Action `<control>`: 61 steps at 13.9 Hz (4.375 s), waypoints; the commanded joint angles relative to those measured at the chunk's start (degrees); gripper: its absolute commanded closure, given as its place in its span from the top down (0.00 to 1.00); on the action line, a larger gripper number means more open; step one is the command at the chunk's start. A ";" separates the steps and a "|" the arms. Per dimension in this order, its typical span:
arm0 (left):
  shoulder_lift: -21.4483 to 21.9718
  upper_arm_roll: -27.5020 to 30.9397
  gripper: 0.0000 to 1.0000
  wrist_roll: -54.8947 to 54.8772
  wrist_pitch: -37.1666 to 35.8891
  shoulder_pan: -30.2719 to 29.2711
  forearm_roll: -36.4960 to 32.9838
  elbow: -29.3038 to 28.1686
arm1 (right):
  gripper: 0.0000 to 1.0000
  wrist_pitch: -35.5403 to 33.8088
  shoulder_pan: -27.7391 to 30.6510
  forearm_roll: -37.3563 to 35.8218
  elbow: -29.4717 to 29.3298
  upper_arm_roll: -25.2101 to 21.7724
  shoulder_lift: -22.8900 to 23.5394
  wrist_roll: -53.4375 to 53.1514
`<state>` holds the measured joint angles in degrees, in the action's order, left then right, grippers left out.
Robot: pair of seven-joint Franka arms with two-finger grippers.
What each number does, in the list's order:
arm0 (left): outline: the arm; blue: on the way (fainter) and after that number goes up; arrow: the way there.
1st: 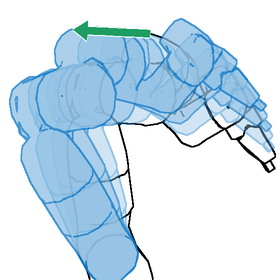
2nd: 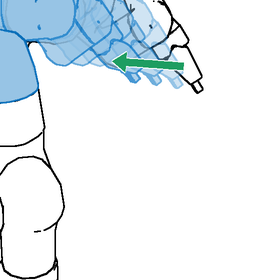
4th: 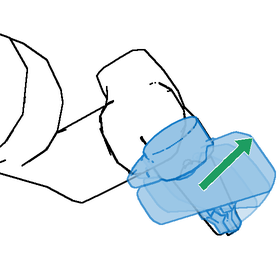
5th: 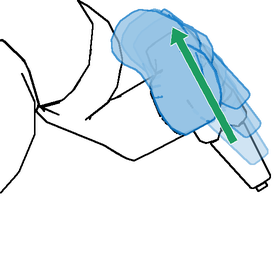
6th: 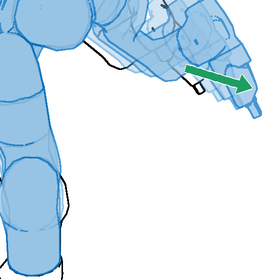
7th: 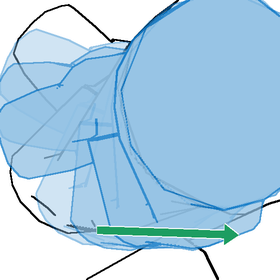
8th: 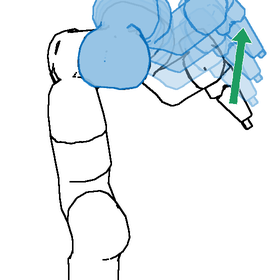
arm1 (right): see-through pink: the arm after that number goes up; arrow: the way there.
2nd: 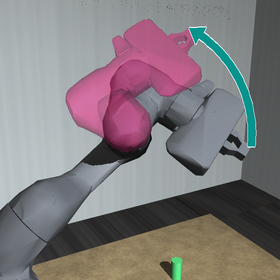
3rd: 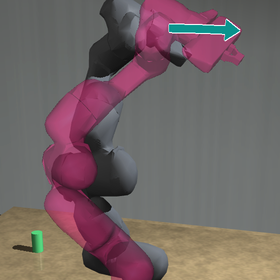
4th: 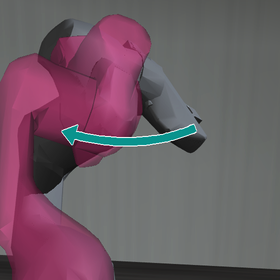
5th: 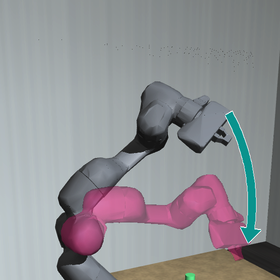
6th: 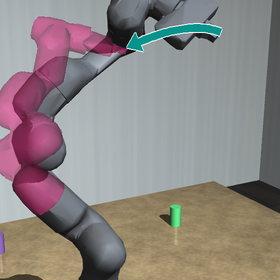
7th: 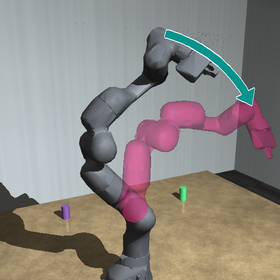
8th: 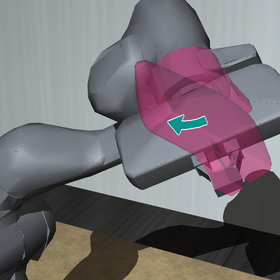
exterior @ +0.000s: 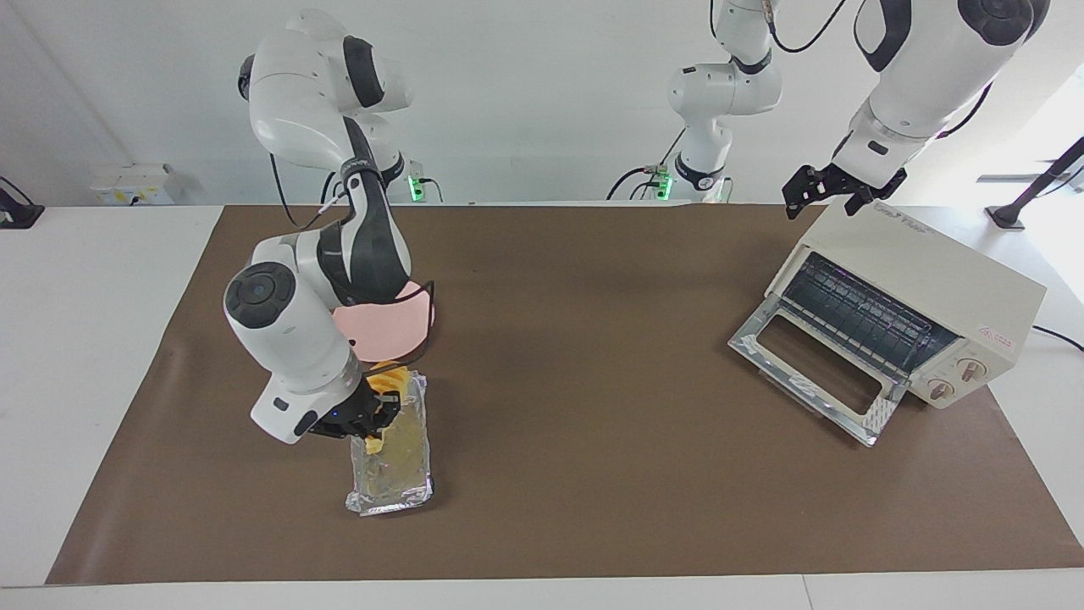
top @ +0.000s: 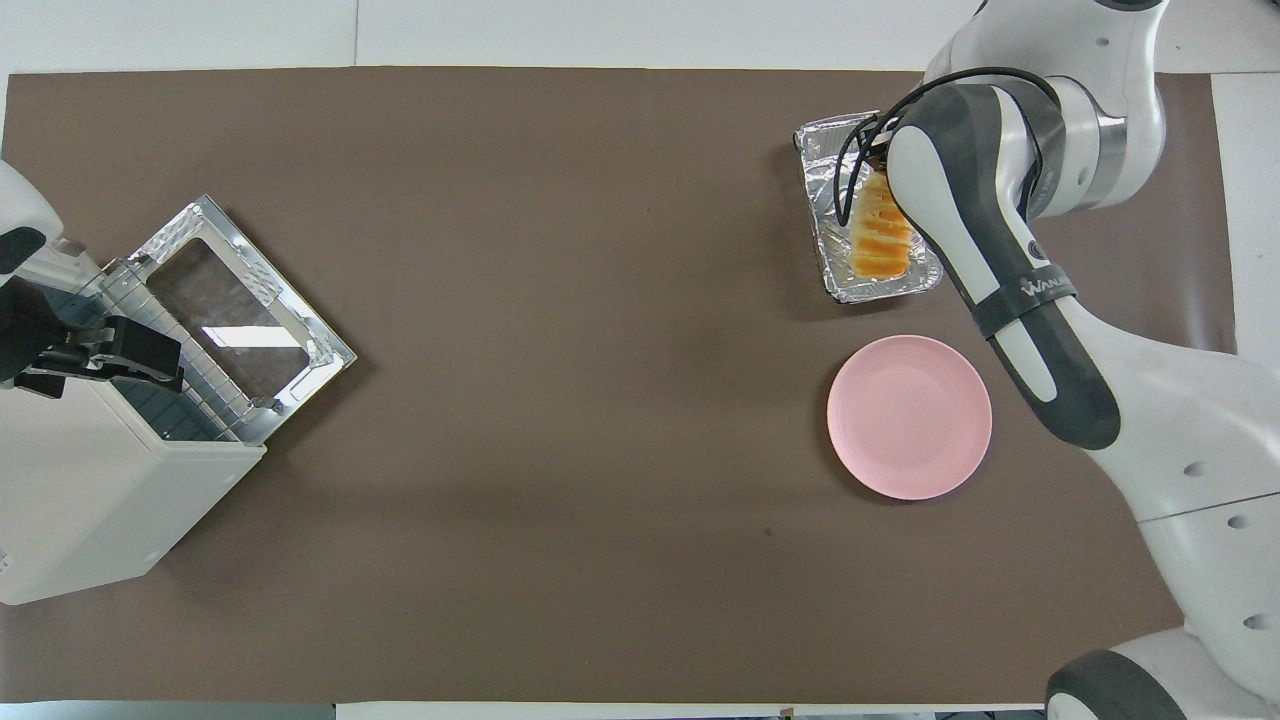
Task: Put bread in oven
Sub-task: 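Lower the bread roll into the foil tray and open the right gripper, then grasp the edge of the foil tray with the right gripper, then slide the foil tray across the table toward the toaster oven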
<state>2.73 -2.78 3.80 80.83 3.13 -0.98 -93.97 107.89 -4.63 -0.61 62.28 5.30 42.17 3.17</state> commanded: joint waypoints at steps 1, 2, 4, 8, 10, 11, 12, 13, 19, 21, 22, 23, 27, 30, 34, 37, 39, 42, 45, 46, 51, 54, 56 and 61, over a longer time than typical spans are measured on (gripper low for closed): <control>0.69 -0.30 1.00 0.07 -1.02 -0.67 0.72 -0.07 | 0.00 2.22 -0.73 -4.03 -2.69 0.24 3.35 -0.71; 0.69 -0.30 1.00 0.07 -1.02 -0.67 0.72 -0.07 | 0.00 3.45 -0.81 -4.48 -2.08 0.24 3.70 -0.62; 0.69 -0.30 1.00 0.07 -1.02 -0.67 0.72 -0.07 | 0.00 8.45 -0.12 -4.48 0.46 0.24 3.79 0.69; 0.69 -0.30 1.00 0.07 -0.94 -0.67 0.72 -0.07 | 0.00 18.12 -0.11 -3.52 8.98 0.24 2.31 0.96; 0.69 -0.21 1.00 0.07 -1.02 -0.67 0.72 -0.07 | 0.81 19.10 -0.46 -3.43 10.49 0.24 1.77 0.53; 0.69 -0.21 1.00 0.07 -1.02 -0.67 0.72 -0.07 | 1.00 18.59 -0.55 -3.52 10.41 0.24 1.68 0.52; 0.69 -0.30 1.00 0.07 -1.02 -0.67 0.72 -0.07 | 1.00 17.71 -0.55 -3.52 10.15 0.24 1.34 0.52; 0.69 -0.30 1.00 0.07 -0.94 -0.67 0.72 -0.07 | 1.00 15.70 -0.46 -3.52 9.88 0.24 0.11 0.52; 0.69 -0.30 1.00 0.07 -0.94 -0.67 0.72 -0.07 | 1.00 7.86 1.02 -4.39 8.12 0.15 -1.39 2.45; 0.69 -0.30 1.00 0.07 -0.94 -0.67 0.72 -0.07 | 1.00 11.27 1.73 -4.57 8.91 0.15 -1.30 5.52; 0.69 -0.30 1.00 0.07 -1.02 -0.67 0.72 -0.07 | 1.00 12.59 1.82 -4.92 9.96 0.06 -1.30 6.67; 0.69 -0.21 1.00 0.07 -1.02 -0.67 0.72 -0.07 | 1.00 13.04 1.73 -5.62 11.01 0.06 -1.57 7.11; 0.69 -0.30 1.00 0.07 -1.02 -0.67 0.72 -0.07 | 0.95 18.91 2.78 -9.74 17.94 -0.03 -3.58 10.17; 0.69 -0.30 1.00 0.07 -1.02 -0.67 0.72 -0.07 | 0.83 21.92 3.32 -10.64 20.95 0.06 -4.47 11.69; 0.69 -0.30 1.00 0.07 -1.02 -0.67 0.72 -0.07 | 0.10 21.75 3.32 -8.62 20.95 0.24 -4.56 9.85; 0.69 -0.21 1.00 0.07 -1.02 -0.67 0.72 -0.07 | 0.00 22.10 3.31 -4.49 21.04 0.15 -4.56 8.43; 0.69 -0.21 1.00 0.07 -1.02 -0.67 0.72 -0.07 | 0.00 21.84 3.32 -4.48 20.95 0.24 -4.56 8.43; 0.69 -0.30 1.00 0.07 -1.02 -0.67 0.80 -0.07 | 0.00 18.86 3.49 -4.48 20.08 0.32 -4.73 8.61; 0.69 -0.21 1.00 0.07 -1.02 -0.67 0.72 -0.07 | 0.00 8.70 3.32 -3.26 16.57 0.76 -7.09 8.52; 0.69 -0.21 1.00 0.07 -1.02 -0.67 0.72 -0.07 | 0.00 4.39 2.88 -0.82 14.82 0.68 -7.98 8.52; 0.69 -0.21 1.00 0.07 -0.94 -0.67 0.72 -0.07 | 0.00 -6.81 -3.53 5.52 12.69 0.76 -14.74 0.12; 0.69 -0.21 1.00 0.07 -1.02 -0.67 0.72 -0.07 | 0.00 -6.13 -11.60 7.39 13.13 0.68 -15.89 -12.53; 0.69 -0.30 1.00 0.07 -1.02 -0.67 0.72 -0.07 | 0.00 -3.40 -16.79 7.12 15.23 0.68 -15.89 -19.92; 0.69 -0.30 1.00 0.07 -0.94 -0.67 0.72 -0.07 | 0.00 13.88 -25.15 5.90 28.39 0.50 -15.63 -26.89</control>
<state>2.73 -2.78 3.80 80.82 3.13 -0.98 -93.97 114.72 -28.29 5.68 83.73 6.16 27.71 -21.99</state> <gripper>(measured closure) 0.000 0.982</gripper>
